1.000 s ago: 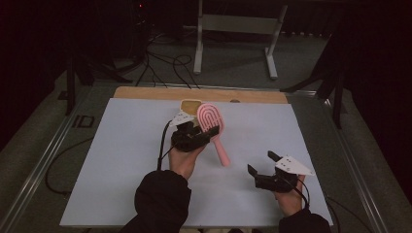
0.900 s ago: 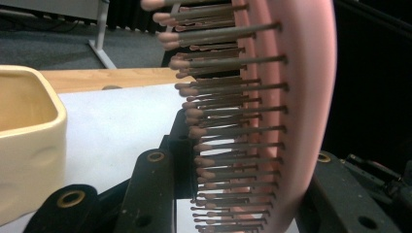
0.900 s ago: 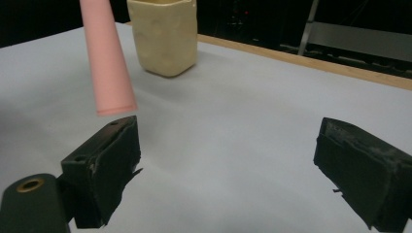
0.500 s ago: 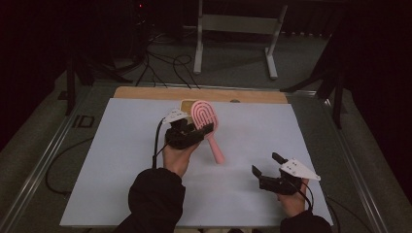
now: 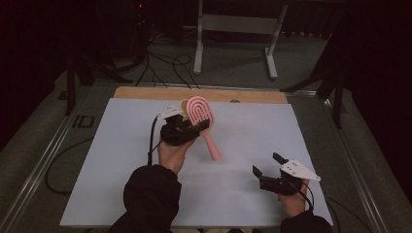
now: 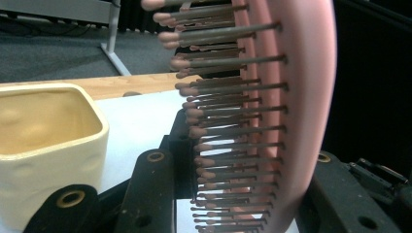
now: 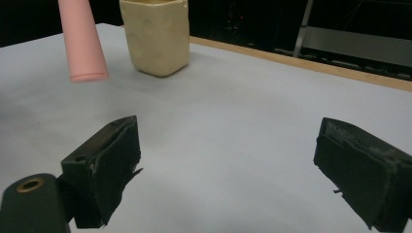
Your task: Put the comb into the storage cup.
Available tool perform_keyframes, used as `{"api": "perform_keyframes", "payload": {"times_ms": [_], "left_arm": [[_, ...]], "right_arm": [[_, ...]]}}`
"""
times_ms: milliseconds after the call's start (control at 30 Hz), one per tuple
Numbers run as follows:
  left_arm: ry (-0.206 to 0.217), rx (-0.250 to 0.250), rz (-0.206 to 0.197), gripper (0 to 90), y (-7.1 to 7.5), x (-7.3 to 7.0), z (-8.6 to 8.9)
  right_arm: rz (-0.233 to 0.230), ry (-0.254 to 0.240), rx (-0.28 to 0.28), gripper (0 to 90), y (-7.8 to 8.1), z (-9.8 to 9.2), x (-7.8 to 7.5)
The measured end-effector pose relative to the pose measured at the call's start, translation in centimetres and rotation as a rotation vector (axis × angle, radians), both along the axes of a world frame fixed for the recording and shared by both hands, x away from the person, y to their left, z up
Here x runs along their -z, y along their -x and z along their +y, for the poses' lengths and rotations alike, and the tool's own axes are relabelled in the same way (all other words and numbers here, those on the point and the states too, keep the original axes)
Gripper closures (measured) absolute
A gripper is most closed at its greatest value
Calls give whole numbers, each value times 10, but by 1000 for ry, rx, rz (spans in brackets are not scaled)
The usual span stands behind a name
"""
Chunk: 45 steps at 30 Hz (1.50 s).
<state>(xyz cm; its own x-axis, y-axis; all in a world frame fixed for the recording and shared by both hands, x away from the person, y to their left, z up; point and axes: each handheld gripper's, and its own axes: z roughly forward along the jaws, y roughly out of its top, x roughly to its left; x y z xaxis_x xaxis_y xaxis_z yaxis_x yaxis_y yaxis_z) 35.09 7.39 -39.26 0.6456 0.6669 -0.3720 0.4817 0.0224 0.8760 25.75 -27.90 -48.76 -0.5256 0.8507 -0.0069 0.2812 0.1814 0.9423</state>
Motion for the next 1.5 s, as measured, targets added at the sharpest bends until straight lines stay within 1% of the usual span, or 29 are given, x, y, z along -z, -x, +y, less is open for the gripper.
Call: {"api": "perform_keyframes", "payload": {"times_ms": [300,467,567,833,1267,1500], "left_arm": [[-10,1,-4,645,-3,-6,5],[-7,-1,-5,645,-5,-9,9],[-2,-3,-2,645,-6,-9,11],[-5,-6,-3,645,-9,-12,17],[-6,-6,-6,645,-12,-16,23],[-16,-5,-11,645,-15,-17,27]], "right_arm": [[3,3,-2,94,0,1,1],[4,-1,-1,94,0,0,1],[3,1,0,94,0,0,1],[4,1,-1,94,0,0,1],[4,0,4,95,0,0,1],[4,0,2,95,0,0,1]]}}
